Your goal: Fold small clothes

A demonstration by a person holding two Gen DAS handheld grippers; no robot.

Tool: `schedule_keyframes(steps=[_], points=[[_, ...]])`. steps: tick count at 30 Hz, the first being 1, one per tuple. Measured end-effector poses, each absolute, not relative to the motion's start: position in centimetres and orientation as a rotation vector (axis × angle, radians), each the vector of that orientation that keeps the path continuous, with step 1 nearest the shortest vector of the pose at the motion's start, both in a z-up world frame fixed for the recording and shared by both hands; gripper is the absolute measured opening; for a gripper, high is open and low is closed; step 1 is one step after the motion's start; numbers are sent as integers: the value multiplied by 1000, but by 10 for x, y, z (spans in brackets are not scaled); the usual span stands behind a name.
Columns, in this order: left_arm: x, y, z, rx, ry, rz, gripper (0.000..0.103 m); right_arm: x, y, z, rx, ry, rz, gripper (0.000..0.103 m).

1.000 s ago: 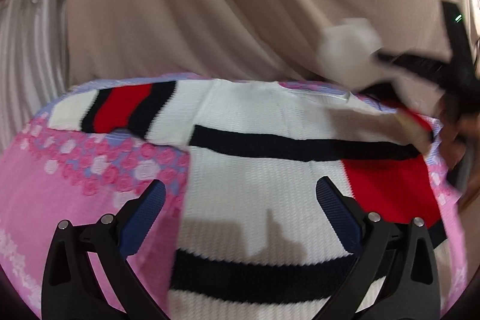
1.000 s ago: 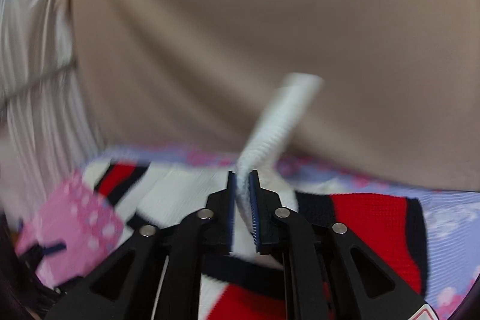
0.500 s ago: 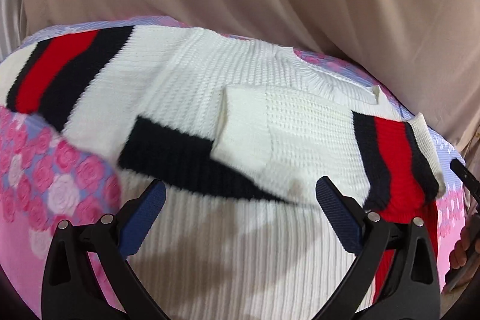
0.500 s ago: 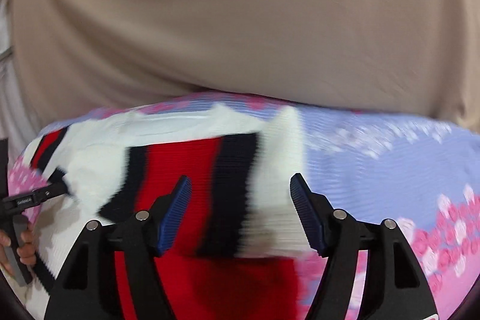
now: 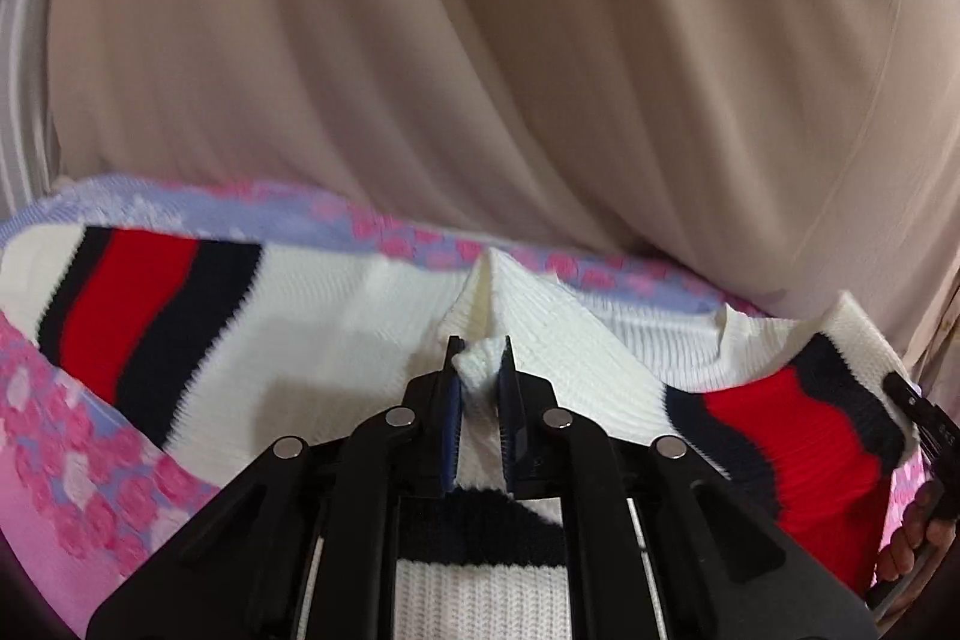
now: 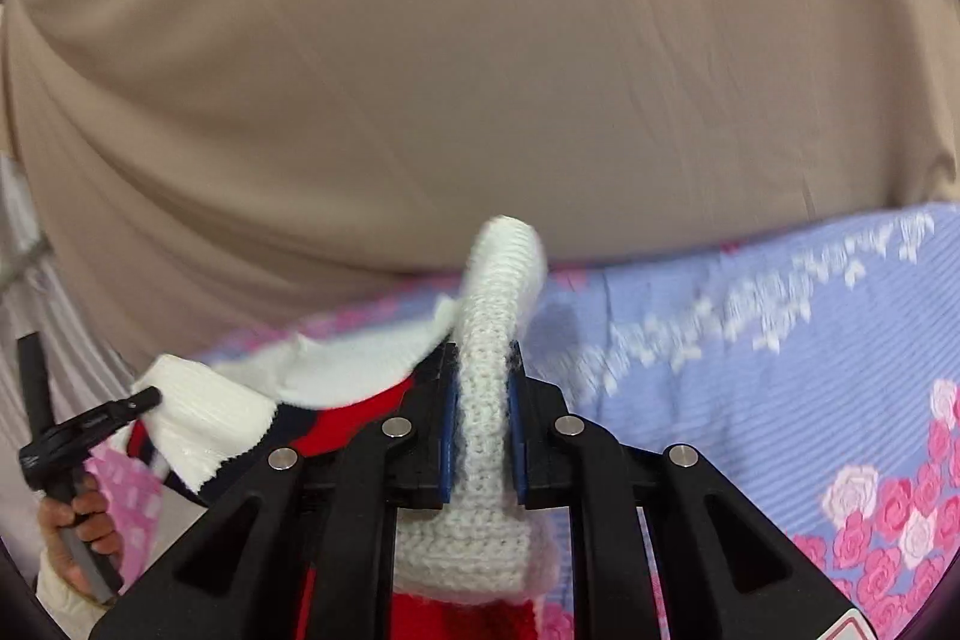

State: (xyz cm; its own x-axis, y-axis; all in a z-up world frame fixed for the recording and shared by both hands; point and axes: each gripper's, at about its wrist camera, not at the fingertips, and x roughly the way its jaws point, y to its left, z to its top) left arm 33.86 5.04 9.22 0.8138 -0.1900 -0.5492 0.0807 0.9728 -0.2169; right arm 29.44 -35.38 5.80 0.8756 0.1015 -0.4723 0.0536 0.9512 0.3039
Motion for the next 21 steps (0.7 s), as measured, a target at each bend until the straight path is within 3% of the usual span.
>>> schedule_keyframes(steps=[3, 6, 9, 11, 13, 16, 18, 19, 20, 21], points=[[356, 35, 52, -121, 710, -134, 10, 326, -375, -4, 302, 776, -109, 13], [364, 24, 12, -65, 785, -97, 10, 305, -393, 9, 425, 715, -67, 14], [356, 23, 20, -80, 743, -107, 12, 268, -386, 41, 342, 634, -68, 24], [357, 24, 14, -84, 764, -107, 13, 243, -373, 47, 257, 638, -33, 53], [357, 25, 12, -102, 777, -113, 14, 236, -361, 44, 136, 684, 1, 63], [356, 27, 11, -133, 782, -115, 14, 244, -328, 17, -81, 770, -35, 62], [352, 29, 11, -129, 780, -114, 14, 262, -321, 0, -121, 807, -60, 56], [350, 29, 11, -123, 780, -115, 14, 267, -321, 1, -113, 808, -77, 41], [347, 29, 11, -115, 777, -116, 14, 269, -325, 5, -84, 795, -96, 14], [348, 31, 10, -112, 775, -118, 16, 267, -334, 15, -4, 758, -74, 15]])
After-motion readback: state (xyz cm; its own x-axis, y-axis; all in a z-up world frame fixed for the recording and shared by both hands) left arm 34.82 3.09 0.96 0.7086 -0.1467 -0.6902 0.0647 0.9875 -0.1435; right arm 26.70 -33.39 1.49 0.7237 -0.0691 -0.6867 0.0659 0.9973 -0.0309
